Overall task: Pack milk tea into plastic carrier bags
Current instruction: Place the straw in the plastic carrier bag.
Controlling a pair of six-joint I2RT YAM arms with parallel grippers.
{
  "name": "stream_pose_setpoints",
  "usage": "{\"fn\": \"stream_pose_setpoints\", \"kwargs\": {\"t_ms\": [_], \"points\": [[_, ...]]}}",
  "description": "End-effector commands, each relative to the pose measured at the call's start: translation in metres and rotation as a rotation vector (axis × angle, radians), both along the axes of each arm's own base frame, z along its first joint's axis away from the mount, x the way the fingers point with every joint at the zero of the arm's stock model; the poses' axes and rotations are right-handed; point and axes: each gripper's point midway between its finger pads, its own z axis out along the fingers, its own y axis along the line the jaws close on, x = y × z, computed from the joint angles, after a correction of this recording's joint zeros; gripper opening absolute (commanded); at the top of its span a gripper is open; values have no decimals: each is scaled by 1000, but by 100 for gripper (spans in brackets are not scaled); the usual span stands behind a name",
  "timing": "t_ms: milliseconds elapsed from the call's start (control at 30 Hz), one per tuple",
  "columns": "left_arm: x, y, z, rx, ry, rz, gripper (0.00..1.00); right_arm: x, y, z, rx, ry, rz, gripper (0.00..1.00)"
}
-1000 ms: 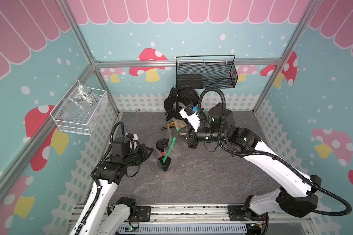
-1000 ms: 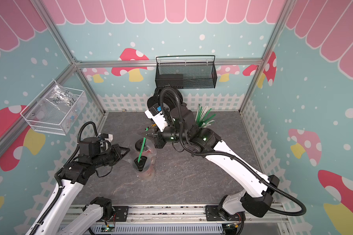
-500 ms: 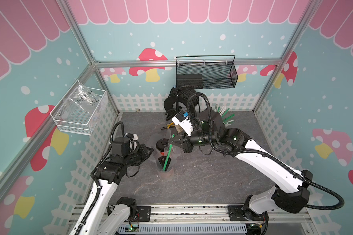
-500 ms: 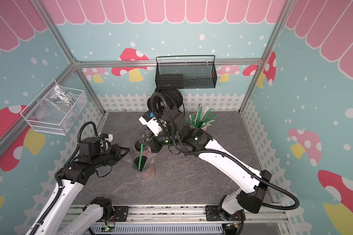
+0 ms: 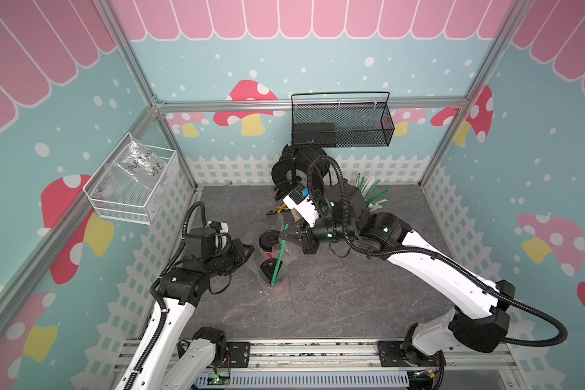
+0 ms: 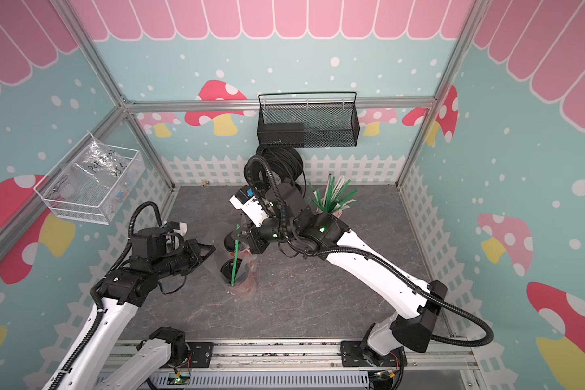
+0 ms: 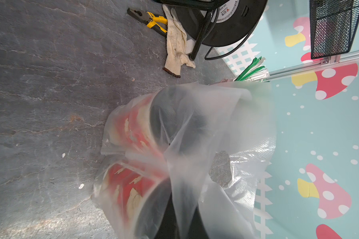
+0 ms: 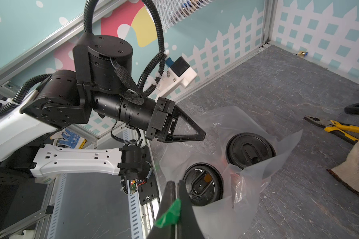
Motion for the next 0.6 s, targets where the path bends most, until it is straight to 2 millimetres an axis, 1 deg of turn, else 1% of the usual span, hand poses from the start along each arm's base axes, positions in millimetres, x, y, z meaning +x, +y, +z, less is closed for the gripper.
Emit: {"fn": "stream_pose_setpoints", "kwargs": {"t_ms": [0, 133, 200, 367, 567], "points": [[0, 0, 11, -12, -29, 2, 0, 1, -1, 12, 3, -44, -3, 0], [1, 0, 12, -13, -29, 0, 0, 4, -8, 19, -13, -81, -30, 0], [1, 0, 12, -16, -29, 2, 0, 2, -7, 22, -1, -78, -19, 0], [1, 0, 12, -15, -29, 5, 0, -6, 4, 12, 25, -34, 45, 0], [1, 0, 10, -14, -25, 4, 0, -9, 12, 4, 37, -8, 83, 0]]}}
